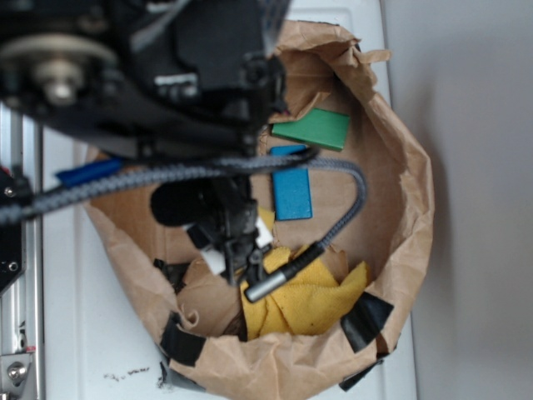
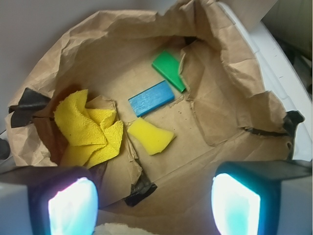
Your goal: Grab the blue block.
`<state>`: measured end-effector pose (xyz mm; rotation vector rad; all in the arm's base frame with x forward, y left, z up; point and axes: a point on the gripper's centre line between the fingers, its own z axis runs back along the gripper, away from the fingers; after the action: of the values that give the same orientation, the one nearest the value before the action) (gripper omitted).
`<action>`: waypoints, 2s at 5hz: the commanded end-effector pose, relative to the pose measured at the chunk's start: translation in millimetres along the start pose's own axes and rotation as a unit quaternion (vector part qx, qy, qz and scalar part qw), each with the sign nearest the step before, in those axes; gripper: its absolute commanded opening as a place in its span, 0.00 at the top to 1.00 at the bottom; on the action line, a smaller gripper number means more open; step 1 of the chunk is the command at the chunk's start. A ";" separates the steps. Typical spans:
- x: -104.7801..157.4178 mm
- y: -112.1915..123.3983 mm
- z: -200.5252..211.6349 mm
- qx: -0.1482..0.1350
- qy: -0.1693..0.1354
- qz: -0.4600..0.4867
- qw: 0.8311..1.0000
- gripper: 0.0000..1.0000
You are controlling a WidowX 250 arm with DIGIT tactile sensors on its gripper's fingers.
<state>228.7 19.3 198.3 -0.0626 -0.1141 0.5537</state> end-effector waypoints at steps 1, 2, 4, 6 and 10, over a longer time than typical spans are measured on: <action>4.3 8.7 7.3 -0.003 -0.015 0.005 1.000 0.00; 21.8 -0.7 -16.3 0.000 -0.008 0.074 0.997 0.00; 52.2 -18.6 -89.5 0.025 -0.064 0.212 0.975 0.00; 80.9 -5.0 -120.7 0.039 -0.059 0.237 0.969 0.00; 61.1 29.8 -107.9 -0.016 -0.009 0.256 0.966 0.00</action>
<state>280.6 56.4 77.6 -0.1090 -0.0563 1.0535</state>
